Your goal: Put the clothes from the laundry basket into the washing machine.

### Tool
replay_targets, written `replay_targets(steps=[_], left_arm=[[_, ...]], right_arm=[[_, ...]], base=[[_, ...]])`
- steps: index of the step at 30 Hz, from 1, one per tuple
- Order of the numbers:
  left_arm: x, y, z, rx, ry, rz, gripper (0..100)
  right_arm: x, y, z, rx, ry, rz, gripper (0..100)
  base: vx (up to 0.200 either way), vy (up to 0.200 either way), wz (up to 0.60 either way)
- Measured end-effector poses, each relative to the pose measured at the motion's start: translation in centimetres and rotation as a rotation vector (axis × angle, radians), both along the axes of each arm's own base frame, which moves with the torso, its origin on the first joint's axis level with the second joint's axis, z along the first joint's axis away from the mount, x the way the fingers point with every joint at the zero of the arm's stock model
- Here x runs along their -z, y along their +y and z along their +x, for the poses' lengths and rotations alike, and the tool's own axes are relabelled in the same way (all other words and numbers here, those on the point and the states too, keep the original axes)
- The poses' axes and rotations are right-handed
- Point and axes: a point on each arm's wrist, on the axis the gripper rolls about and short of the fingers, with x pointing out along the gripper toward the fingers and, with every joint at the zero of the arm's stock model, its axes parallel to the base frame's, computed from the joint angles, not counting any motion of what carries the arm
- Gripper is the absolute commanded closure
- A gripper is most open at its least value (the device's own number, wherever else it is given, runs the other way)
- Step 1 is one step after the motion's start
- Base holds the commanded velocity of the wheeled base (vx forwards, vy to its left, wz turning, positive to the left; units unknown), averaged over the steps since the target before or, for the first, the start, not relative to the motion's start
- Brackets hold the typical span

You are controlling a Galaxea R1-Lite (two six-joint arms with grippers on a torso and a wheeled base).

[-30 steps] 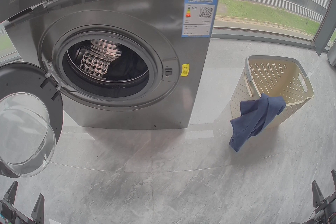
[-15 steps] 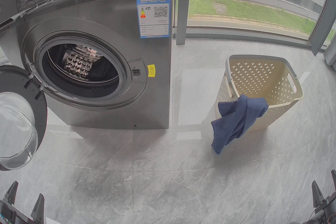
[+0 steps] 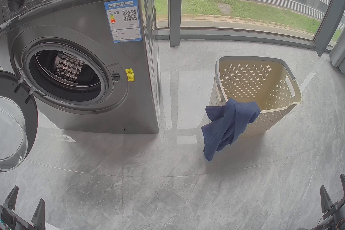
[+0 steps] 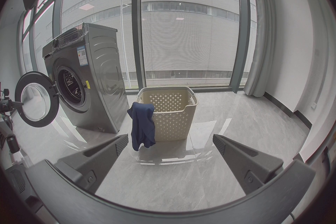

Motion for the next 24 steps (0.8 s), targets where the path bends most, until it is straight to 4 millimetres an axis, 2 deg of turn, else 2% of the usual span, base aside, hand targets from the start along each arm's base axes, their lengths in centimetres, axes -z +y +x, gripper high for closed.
replay_targets(steps=[18, 24], left_arm=[[0.0, 0.01, 0.0, -0.004, 0.0, -0.006, 0], [0.0, 0.0, 0.01, -0.004, 0.001, -0.008, 0]], right_arm=[[0.0, 0.0, 0.01, -0.001, 0.001, 0.0, 0], [0.0, 0.0, 0.01, -0.001, 0.001, 0.0, 0]], base=[[0.0, -0.2, 0.0], [0.0, 0.0, 0.0]])
